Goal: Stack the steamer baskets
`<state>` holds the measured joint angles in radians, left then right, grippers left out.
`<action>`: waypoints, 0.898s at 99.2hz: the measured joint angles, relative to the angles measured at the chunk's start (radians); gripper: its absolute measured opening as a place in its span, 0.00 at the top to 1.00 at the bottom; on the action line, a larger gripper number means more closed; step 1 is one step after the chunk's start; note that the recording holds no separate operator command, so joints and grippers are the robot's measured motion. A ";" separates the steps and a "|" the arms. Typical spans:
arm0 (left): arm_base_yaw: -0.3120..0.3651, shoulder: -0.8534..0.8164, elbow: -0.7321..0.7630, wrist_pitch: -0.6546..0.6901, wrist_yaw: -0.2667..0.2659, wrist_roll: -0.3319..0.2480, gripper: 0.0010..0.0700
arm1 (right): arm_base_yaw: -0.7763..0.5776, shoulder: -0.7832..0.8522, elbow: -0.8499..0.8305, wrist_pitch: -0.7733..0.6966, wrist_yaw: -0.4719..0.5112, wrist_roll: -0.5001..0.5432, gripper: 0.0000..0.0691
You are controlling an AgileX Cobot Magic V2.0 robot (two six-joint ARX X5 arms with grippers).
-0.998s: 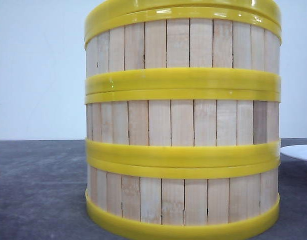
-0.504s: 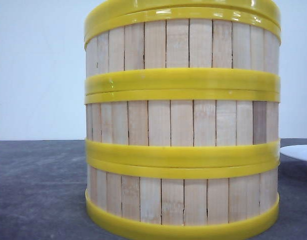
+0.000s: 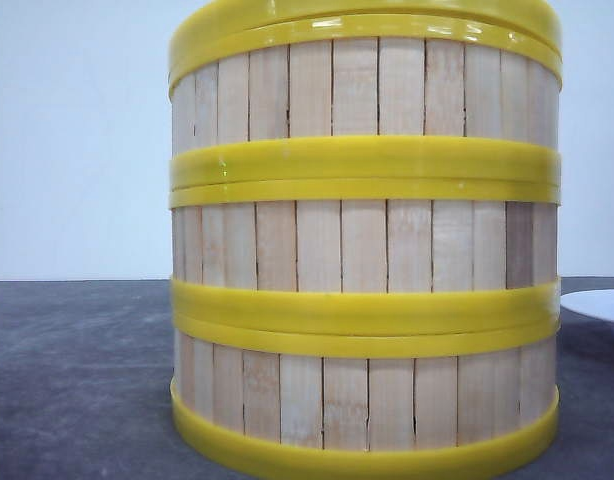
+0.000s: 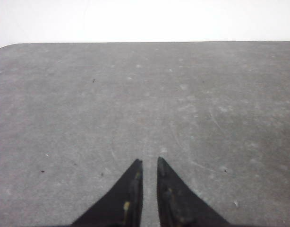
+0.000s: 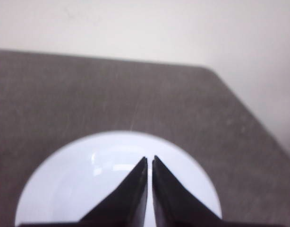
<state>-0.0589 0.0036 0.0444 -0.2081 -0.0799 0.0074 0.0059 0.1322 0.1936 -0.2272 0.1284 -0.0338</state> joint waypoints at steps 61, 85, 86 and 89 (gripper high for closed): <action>0.000 0.000 0.000 0.000 0.000 0.000 0.97 | -0.020 -0.127 -0.172 0.045 -0.076 0.075 0.98; 0.000 0.000 0.000 0.000 0.000 0.000 0.97 | -0.022 -0.127 -0.175 0.058 -0.076 0.076 0.98; 0.000 0.000 0.000 0.000 0.000 0.000 0.97 | -0.022 -0.127 -0.175 0.058 -0.076 0.076 0.98; 0.000 0.000 0.000 0.000 0.000 0.000 0.97 | -0.022 -0.127 -0.176 0.058 -0.076 0.076 0.98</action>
<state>-0.0589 0.0036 0.0444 -0.2081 -0.0799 0.0074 -0.0162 0.0051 0.0177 -0.1696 0.0528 0.0418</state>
